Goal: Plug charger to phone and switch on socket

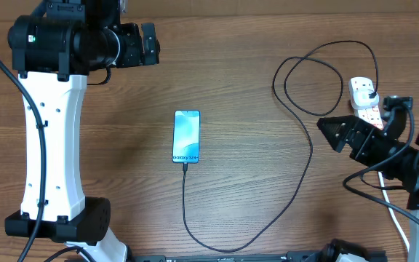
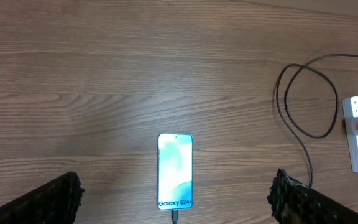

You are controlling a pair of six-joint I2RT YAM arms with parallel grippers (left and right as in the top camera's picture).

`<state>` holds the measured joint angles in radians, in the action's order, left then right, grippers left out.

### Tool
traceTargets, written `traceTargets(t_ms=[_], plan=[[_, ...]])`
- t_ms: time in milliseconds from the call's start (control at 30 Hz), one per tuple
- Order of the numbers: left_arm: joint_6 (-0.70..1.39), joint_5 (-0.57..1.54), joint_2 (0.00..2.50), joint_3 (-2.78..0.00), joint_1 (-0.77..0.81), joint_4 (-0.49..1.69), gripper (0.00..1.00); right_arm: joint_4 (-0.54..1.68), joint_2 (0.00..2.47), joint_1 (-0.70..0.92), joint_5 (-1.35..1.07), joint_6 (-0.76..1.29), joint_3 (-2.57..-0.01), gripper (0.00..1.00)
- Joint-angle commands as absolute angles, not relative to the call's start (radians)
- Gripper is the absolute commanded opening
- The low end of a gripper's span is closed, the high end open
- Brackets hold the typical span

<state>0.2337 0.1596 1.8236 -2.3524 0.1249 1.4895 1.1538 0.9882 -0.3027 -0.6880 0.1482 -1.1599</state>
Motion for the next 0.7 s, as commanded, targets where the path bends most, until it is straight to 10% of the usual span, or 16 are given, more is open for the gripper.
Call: traceTargets(t_ms=[0,667], plan=[[0.229,0.153,1.827,-2.358,0.125,1.488,1.00,1.076,0.956,-0.210,-0.585,0.126,-1.177,1.00],[0.229,0.153,1.827,-2.358,0.125,1.488,1.00,0.196,0.467,0.057,-0.242,0.125,-0.562,1.00]])
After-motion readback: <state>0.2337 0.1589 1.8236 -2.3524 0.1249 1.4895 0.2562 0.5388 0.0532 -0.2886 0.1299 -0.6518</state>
